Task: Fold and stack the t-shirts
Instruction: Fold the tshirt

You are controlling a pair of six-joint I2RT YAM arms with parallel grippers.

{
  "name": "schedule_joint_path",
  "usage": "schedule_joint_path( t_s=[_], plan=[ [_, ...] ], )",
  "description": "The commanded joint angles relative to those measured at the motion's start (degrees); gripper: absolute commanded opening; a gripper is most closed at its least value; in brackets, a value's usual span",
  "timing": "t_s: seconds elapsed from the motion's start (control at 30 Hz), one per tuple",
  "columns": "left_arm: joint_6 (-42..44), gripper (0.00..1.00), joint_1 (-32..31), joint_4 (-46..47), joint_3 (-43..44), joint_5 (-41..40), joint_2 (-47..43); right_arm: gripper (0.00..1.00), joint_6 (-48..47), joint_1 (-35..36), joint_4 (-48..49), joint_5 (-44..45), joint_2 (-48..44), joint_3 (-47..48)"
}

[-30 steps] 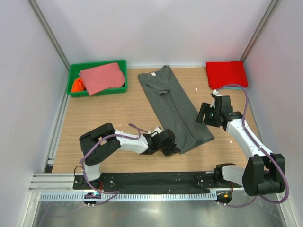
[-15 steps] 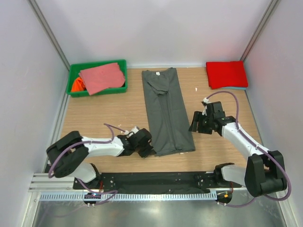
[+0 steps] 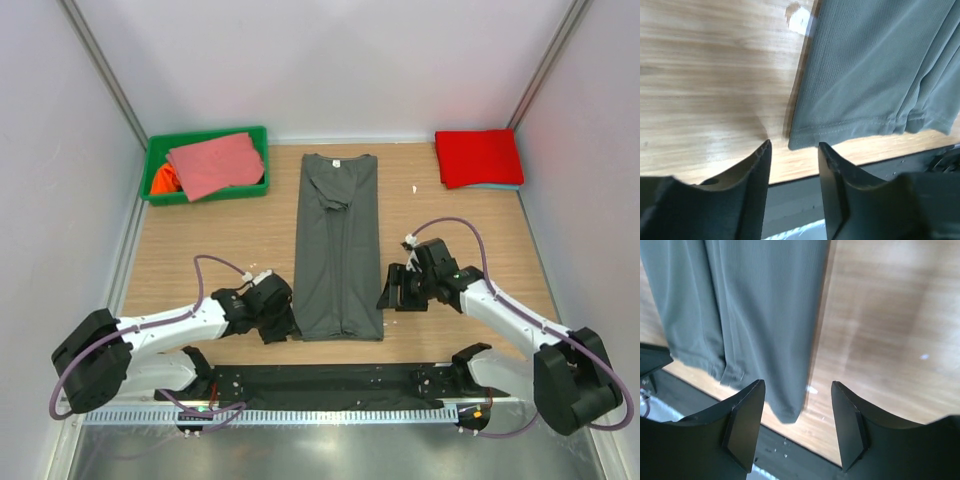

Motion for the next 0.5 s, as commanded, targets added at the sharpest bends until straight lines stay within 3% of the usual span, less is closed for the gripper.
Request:
schedule_joint_path(
  t_s=[0.0,0.1,0.27,0.47],
  plan=[
    [6.14,0.45,0.24,-4.07,2.77,3.47,-1.1,0.61,3.66,0.95,-0.89,-4.52,-4.89,-2.56],
    [7.72,0.49,0.24,-6.79,4.53,2.68,-3.3,0.57,5.69,1.03,-1.16,-7.06,-8.92,-6.78],
    [12.55,0.43,0.24,-4.27,9.1,4.08,-6.12,0.53,11.93,1.91,-0.01,-5.42,-13.07,-9.42],
    [18.88,0.44,-1.78,1.81,20.43,11.81,7.66,0.49,15.88,2.0,4.99,-5.14,-12.11,-12.4]
  ],
)
